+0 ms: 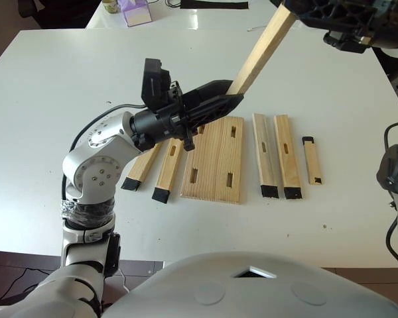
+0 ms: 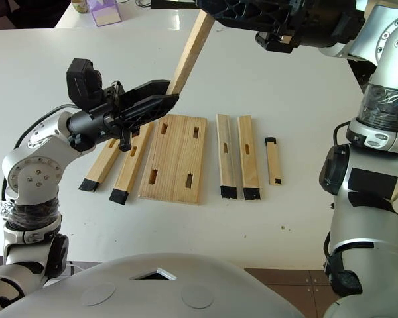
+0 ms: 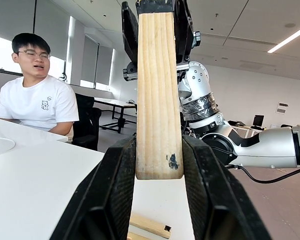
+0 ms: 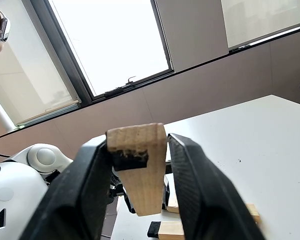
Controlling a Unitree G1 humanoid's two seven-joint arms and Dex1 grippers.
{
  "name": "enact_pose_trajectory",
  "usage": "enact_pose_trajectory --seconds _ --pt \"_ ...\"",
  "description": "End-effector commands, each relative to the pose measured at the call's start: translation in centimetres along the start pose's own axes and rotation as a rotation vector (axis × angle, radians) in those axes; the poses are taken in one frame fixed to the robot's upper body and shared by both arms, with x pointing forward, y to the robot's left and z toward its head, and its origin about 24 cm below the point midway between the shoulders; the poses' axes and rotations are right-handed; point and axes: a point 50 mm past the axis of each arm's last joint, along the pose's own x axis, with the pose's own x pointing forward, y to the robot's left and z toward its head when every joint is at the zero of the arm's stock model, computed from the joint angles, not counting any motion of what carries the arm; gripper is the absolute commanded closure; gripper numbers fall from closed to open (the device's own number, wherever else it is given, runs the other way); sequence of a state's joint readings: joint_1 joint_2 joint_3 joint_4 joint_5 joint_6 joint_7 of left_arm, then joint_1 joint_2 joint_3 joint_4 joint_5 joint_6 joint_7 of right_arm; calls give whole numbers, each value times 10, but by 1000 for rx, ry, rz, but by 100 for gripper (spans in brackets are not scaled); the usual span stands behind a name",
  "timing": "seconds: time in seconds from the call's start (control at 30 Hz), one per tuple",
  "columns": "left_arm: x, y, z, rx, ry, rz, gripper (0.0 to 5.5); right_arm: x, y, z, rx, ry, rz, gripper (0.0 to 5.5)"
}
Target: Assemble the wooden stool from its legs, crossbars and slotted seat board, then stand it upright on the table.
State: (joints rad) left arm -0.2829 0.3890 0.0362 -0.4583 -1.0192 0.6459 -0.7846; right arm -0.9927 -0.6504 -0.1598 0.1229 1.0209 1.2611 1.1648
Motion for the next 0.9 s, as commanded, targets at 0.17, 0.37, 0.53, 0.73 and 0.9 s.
enact_pose_trajectory --seconds 0.17,0.37,0.53,0.73,0.9 --pt "-1 -1 0 5 5 7 419 -2 1 -3 -7 14 -8 417" --pt "-1 0 0 9 3 31 419 -2 0 -5 -7 2 -12 417" --pt "-1 4 2 7 -2 59 371 -4 -2 -8 -12 -14 -36 417" --pt "-5 7 0 8 13 94 280 -7 -8 -9 -37 -38 -104 418" --pt "-14 10 -11 10 76 147 277 -18 -16 -5 -96 -79 -208 418"
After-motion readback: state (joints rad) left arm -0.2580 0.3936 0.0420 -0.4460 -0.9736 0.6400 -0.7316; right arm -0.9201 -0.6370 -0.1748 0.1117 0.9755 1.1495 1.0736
